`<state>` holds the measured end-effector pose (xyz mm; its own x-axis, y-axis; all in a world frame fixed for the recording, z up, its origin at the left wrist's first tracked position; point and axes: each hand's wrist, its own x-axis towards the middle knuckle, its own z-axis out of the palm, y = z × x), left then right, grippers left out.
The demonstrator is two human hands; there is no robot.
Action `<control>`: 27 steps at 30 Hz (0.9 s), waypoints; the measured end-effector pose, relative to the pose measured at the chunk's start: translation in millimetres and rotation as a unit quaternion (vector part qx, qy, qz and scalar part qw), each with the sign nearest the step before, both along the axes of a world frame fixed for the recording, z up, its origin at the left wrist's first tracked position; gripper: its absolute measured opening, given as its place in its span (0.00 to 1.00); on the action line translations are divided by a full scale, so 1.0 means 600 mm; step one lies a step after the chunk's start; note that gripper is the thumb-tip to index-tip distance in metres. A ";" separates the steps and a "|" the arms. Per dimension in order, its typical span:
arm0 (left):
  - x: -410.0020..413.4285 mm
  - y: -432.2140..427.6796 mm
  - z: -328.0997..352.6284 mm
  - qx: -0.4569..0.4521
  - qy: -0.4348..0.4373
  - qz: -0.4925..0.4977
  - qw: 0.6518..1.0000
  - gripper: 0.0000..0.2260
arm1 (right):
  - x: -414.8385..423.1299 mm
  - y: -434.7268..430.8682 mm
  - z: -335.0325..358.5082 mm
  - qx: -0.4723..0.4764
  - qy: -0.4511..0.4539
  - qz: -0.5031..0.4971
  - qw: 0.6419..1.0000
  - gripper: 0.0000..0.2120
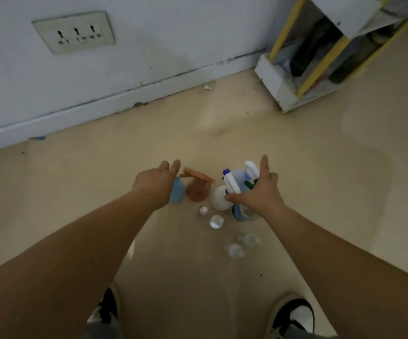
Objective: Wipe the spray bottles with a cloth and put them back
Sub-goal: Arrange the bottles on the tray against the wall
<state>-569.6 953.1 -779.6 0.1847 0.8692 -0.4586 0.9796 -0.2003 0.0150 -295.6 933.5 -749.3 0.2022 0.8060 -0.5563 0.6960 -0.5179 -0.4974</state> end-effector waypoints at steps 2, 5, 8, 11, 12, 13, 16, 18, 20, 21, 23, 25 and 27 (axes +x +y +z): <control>-0.006 -0.005 -0.005 -0.014 -0.029 0.032 0.999 0.37 | 0.003 -0.005 -0.005 0.017 -0.003 -0.002 1.000 0.67; -0.009 -0.004 -0.007 -0.018 -0.108 0.112 0.988 0.38 | 0.008 -0.001 -0.008 0.008 0.027 -0.033 0.999 0.60; 0.001 -0.012 -0.012 -0.019 -0.194 0.185 0.963 0.39 | 0.011 0.000 -0.013 -0.001 0.108 -0.103 0.989 0.52; 0.022 -0.012 -0.009 -0.038 -0.246 0.197 0.948 0.40 | 0.016 0.006 -0.019 -0.004 0.170 -0.132 0.977 0.44; 0.032 -0.009 -0.006 -0.046 -0.253 0.188 0.948 0.41 | 0.018 0.010 -0.021 -0.003 0.186 -0.136 0.973 0.41; 0.041 -0.004 -0.003 -0.053 -0.259 0.181 0.947 0.41 | 0.021 0.013 -0.023 -0.001 0.201 -0.138 0.970 0.38; 0.074 0.008 0.007 -0.038 -0.265 0.183 0.946 0.42 | 0.023 0.025 -0.027 -0.005 0.227 -0.133 0.965 0.35; 0.092 0.013 0.011 -0.004 -0.249 0.173 0.953 0.38 | 0.022 0.032 -0.030 -0.026 0.228 -0.120 0.966 0.33; 0.104 0.017 0.014 0.004 -0.222 0.140 0.965 0.30 | 0.019 0.036 -0.030 -0.046 0.225 -0.102 0.968 0.34; 0.107 0.021 0.017 -0.002 -0.207 0.122 0.971 0.26 | 0.017 0.038 -0.029 -0.052 0.222 -0.093 0.969 0.35; 0.113 0.027 0.026 -0.010 -0.185 0.088 0.979 0.18 | 0.017 0.042 -0.029 -0.054 0.217 -0.080 0.971 0.37; 0.120 0.027 0.032 0.003 -0.166 0.047 0.985 0.15 | 0.013 0.042 -0.030 -0.021 0.203 -0.071 0.976 0.39; 0.127 0.026 0.036 0.018 -0.143 0.010 0.989 0.14 | 0.004 0.042 -0.036 0.025 0.174 -0.065 0.982 0.39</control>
<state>-493.4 968.9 -758.0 0.2858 0.8885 -0.3591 0.9398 -0.1865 0.2864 -293.3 958.5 -770.7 0.1103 0.8144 -0.5697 0.4089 -0.5596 -0.7208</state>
